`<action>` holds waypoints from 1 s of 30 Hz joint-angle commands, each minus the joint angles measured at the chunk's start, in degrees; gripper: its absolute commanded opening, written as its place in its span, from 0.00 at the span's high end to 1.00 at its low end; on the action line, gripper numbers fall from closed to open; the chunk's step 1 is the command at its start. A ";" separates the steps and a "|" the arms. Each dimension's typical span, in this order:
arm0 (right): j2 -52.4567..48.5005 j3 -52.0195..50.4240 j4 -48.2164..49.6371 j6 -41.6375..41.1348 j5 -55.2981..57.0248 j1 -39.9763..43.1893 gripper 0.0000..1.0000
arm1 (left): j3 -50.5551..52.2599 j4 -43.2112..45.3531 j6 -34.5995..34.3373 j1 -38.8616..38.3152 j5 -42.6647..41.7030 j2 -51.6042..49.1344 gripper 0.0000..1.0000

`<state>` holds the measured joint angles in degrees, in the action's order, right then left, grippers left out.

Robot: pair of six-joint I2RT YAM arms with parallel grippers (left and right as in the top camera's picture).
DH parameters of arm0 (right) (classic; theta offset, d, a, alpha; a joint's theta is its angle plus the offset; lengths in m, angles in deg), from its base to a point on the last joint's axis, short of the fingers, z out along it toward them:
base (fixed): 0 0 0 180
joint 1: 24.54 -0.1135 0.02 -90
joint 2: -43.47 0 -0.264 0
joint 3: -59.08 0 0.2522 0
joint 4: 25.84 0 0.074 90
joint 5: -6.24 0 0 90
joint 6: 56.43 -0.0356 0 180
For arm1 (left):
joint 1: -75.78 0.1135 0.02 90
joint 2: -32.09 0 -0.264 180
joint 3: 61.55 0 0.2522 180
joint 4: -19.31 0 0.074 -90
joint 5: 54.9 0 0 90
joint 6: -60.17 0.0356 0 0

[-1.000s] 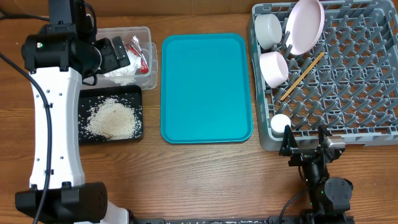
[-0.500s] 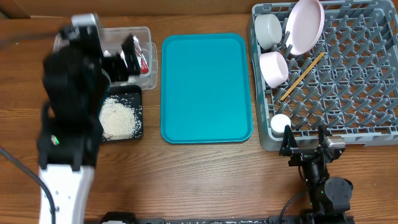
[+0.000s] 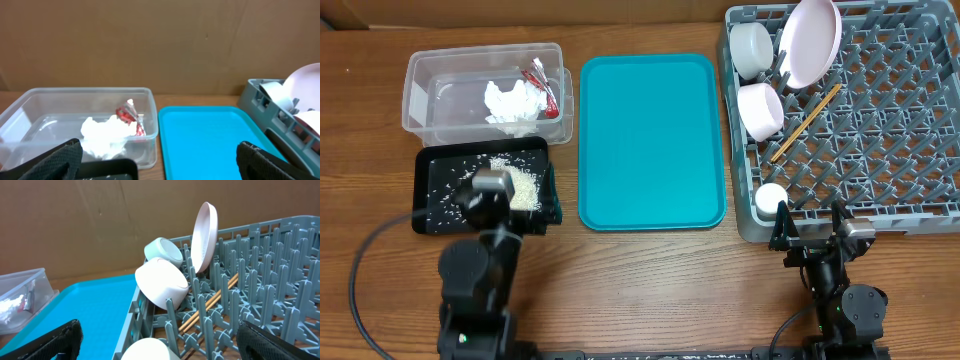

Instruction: Sort waste into correct bins and load items into the dishwasher

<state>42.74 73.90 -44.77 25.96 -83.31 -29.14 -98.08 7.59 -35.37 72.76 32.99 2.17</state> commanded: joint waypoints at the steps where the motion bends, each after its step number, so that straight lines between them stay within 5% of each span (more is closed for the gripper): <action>1: 0.59 -0.59 0.46 0.20 0.79 -0.31 0.00 | 5.20 0.68 0.61 1.49 0.83 5.40 0.00; 16: 0.59 -0.59 0.46 0.20 0.79 -0.31 0.00 | 19.76 0.52 0.55 4.90 0.76 25.77 0.00; 30: 0.59 -0.59 0.46 0.20 0.79 -0.31 0.00 | 21.09 -9.46 0.42 4.87 0.15 29.75 0.00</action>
<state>42.74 73.90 -44.75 25.91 -83.29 -29.14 -78.19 -1.18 -35.39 77.32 33.61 31.13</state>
